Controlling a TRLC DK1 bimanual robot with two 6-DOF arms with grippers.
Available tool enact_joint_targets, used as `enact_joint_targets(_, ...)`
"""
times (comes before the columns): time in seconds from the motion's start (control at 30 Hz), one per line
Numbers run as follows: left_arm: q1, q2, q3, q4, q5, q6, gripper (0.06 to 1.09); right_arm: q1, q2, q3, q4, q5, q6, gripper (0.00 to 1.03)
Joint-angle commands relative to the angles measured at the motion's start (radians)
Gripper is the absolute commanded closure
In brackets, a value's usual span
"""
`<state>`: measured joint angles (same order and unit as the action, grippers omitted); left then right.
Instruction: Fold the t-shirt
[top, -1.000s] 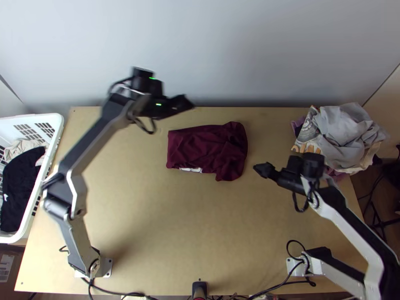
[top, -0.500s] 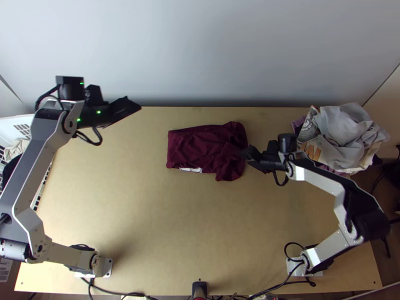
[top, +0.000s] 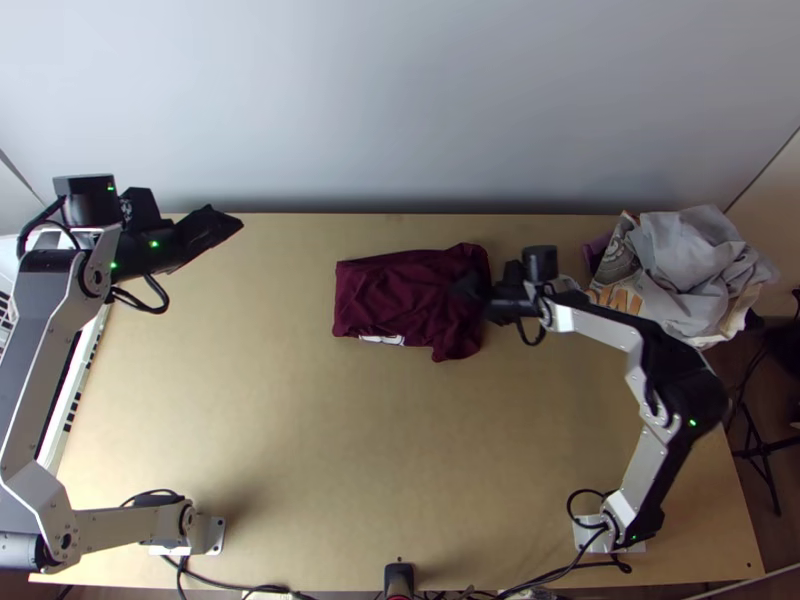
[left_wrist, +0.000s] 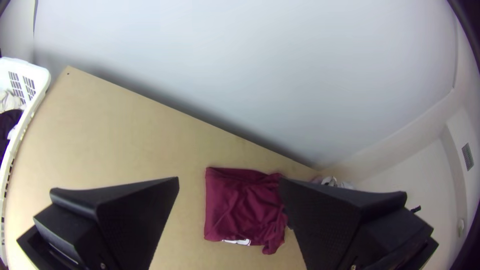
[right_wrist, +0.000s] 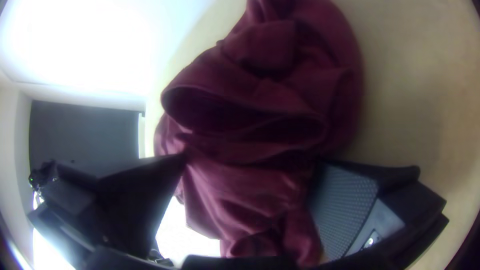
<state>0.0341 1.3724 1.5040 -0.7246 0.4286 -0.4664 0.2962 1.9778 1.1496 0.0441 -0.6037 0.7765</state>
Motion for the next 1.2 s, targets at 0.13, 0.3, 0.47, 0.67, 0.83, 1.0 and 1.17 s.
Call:
enact_joint_targets(0.13, 0.069, -0.053, -0.080, 0.005, 0.001, 0.034, 0.12, 0.077, 0.133, 0.275, -0.194, -0.022, -0.132, 1.00)
enact_joint_targets(0.3, 0.127, -0.068, -0.157, 0.007, 0.015, 0.061, 0.12, 0.023, -0.005, 0.174, -0.216, -0.019, -0.177, 1.00)
enact_joint_targets(0.47, 0.153, -0.082, -0.192, 0.007, 0.015, 0.081, 0.12, -0.037, -0.177, 0.154, -0.227, 0.035, -0.218, 1.00)
enact_joint_targets(0.67, 0.188, -0.111, -0.274, 0.030, 0.033, 0.095, 0.12, -0.138, -0.260, 0.387, -0.417, 0.078, -0.296, 1.00)
enact_joint_targets(0.83, 0.208, -0.124, -0.343, 0.036, 0.059, 0.120, 0.12, -0.247, -0.269, 0.516, -0.443, 0.119, -0.281, 1.00)
enact_joint_targets(1.0, 0.250, -0.134, -0.396, 0.047, 0.091, 0.143, 0.12, -0.374, -0.269, 0.657, -0.503, 0.170, -0.279, 1.00)
enact_joint_targets(1.17, 0.263, -0.164, -0.427, 0.045, 0.116, 0.173, 0.12, -0.522, -0.229, 0.771, -0.578, 0.170, -0.276, 1.00)
